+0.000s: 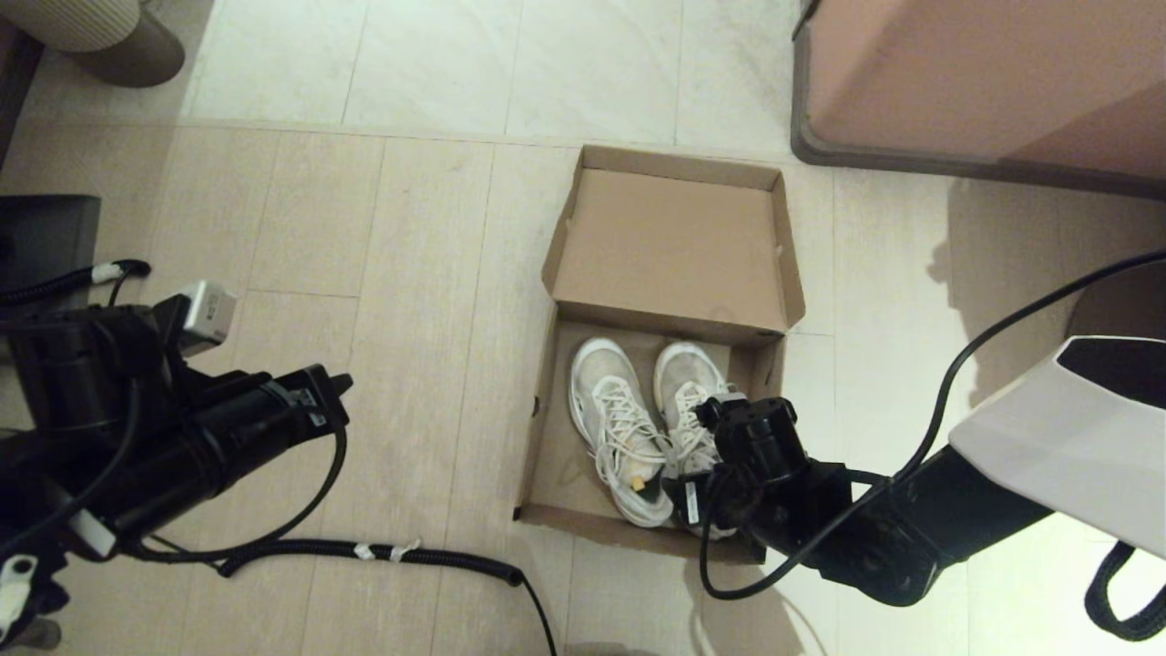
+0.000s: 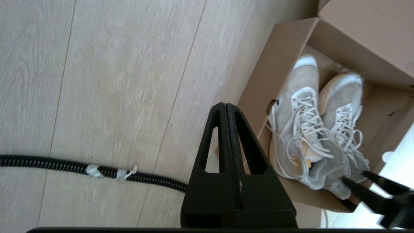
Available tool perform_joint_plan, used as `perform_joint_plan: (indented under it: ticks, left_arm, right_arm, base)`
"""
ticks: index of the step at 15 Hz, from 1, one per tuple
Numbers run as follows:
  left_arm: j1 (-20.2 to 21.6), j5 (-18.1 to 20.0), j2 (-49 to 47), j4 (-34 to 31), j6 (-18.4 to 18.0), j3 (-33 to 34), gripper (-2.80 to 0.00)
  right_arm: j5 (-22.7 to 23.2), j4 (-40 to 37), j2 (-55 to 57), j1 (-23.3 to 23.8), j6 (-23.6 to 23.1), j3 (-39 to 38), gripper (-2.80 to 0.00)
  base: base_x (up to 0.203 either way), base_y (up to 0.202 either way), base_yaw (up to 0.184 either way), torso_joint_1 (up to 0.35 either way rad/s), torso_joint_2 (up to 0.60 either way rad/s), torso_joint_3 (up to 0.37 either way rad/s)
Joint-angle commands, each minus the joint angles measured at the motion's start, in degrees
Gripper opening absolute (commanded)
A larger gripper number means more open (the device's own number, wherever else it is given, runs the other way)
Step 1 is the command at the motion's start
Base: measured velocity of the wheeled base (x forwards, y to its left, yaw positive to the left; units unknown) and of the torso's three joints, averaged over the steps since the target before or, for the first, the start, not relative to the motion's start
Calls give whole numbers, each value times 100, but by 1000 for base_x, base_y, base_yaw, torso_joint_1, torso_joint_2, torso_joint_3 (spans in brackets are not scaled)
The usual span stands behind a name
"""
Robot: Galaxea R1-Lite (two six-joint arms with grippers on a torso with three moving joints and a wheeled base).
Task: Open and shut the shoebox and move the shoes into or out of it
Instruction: Put the shoes out of the shoe box
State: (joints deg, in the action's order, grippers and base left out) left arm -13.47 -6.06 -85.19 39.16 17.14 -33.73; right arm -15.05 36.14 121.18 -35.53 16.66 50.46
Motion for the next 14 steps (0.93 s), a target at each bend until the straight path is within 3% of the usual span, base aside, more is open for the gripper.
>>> perform_joint_plan:
  ticks: [1, 7, 14]
  left_arm:
    - [2, -9, 58, 21, 9, -16, -280]
    - [11, -1, 239, 21, 17, -46, -280]
    - [20, -1, 389, 13, 35, 25, -280]
  right_arm:
    - [-51, 24, 378, -32, 13, 193, 0]
    - [-347, 25, 1607, -50, 11, 1249, 0]
    - [-657, 16, 2294, 28, 4, 2311, 0]
  base:
    - [0, 0, 0, 0, 0, 0]
    - [0, 0, 0, 0, 0, 0]
    - [0, 0, 0, 0, 0, 0]
